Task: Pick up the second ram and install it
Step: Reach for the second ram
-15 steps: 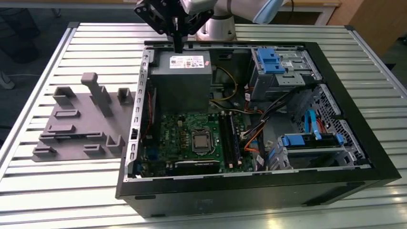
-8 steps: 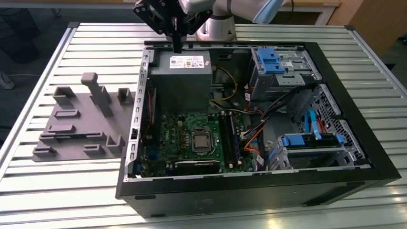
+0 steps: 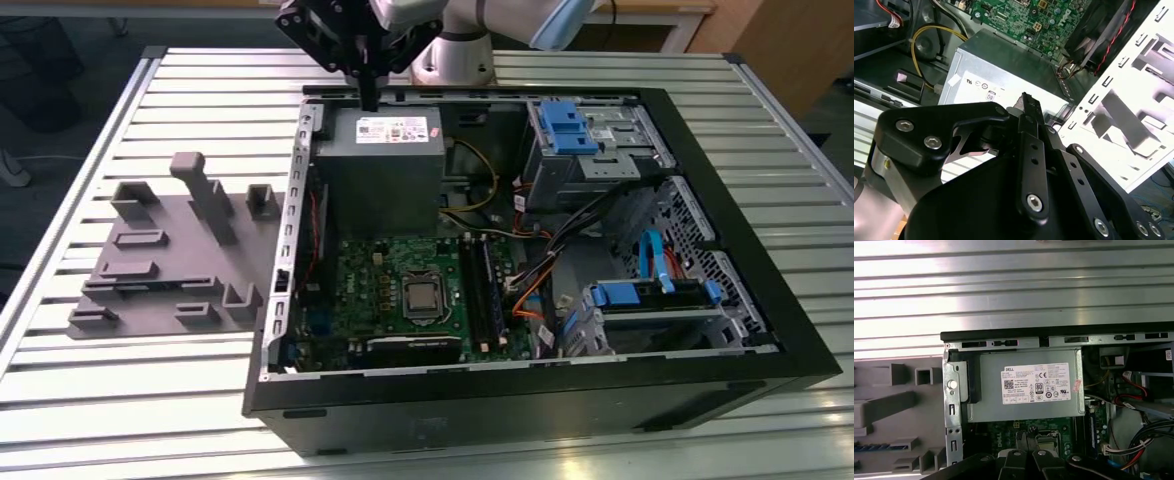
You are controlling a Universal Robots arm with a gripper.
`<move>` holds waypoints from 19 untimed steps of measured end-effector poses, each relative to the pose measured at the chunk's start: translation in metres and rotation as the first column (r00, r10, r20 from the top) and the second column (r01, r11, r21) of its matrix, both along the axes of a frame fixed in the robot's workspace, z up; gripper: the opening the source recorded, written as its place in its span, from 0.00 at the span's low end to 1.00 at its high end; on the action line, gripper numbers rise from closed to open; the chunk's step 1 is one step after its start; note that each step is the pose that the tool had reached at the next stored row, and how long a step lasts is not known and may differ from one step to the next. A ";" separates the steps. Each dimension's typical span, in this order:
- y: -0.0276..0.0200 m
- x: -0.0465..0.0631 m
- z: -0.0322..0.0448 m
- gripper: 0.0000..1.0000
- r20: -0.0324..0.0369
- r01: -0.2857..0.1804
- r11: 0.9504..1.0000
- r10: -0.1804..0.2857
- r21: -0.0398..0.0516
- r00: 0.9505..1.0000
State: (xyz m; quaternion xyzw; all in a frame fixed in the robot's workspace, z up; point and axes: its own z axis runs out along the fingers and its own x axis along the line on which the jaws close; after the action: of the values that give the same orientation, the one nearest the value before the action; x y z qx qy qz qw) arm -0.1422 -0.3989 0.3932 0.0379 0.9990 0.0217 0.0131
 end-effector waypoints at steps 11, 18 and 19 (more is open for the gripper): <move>0.0000 -0.004 -0.0001 0.11 0.000 0.000 1.000 0.000 0.000 1.000; 0.0000 -0.006 0.0000 0.11 0.000 0.000 1.000 0.000 0.000 1.000; 0.0000 -0.007 0.0000 0.11 0.000 0.000 1.000 0.000 0.000 1.000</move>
State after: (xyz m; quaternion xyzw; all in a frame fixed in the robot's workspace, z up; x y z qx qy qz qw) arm -0.1488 -0.3989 0.3932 0.0379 0.9990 0.0217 0.0130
